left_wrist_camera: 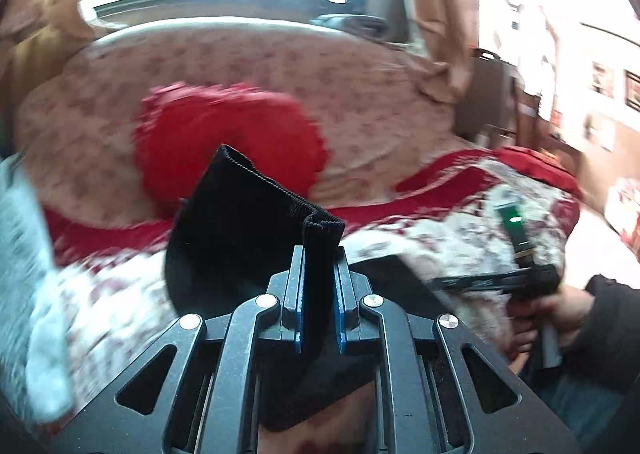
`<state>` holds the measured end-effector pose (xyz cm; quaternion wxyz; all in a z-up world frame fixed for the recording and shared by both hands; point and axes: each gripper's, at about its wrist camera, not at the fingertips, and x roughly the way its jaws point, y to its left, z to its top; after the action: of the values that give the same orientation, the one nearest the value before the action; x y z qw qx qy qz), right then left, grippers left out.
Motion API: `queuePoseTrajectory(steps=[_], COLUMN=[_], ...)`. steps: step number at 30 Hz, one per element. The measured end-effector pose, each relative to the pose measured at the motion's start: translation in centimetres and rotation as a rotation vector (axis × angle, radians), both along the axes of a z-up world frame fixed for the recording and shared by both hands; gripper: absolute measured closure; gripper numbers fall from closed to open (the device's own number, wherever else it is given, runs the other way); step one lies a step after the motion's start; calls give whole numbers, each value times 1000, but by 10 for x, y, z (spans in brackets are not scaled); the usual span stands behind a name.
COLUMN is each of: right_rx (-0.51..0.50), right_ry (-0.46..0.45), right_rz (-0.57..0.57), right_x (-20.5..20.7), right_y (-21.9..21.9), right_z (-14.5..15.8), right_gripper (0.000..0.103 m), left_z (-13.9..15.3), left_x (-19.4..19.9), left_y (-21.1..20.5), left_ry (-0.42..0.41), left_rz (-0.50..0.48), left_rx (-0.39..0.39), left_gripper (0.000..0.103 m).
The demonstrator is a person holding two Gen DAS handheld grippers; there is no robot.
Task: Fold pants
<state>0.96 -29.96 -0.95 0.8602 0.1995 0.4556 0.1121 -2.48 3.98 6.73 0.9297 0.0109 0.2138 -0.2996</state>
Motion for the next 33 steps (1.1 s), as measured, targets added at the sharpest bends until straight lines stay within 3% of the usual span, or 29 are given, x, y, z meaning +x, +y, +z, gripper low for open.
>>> queuePoseTrajectory(steps=[6,10,20,24,28,30,33], right_rx=[10,9,1,-7,-42,-90,-86], right_ry=[1,1,1,-1,-12,-91,-276], right_rz=[3,3,7,10,18,20,71], right_x=[0,0,0,0,1,-6,-23], right_y=[-1,-1,0,1,4,6,12], right_z=[0,0,0,0,7,23,58], right_gripper=[96,96,96,96,96,96,96], left_z=[6,-8,-55,-54,-34,-25,-24], left_x=[-6,-8,31,34,21,10,0], left_y=[-67,-113,-157,-149,-118,-88,-32], left_ry=[10,41,321,351,334,295,287], left_rz=[-204,-295,-404,-425,-412,-361,-247], left_rx=[76,190,303,237,127,85,11], left_gripper=[93,92,92,90,89,77,72])
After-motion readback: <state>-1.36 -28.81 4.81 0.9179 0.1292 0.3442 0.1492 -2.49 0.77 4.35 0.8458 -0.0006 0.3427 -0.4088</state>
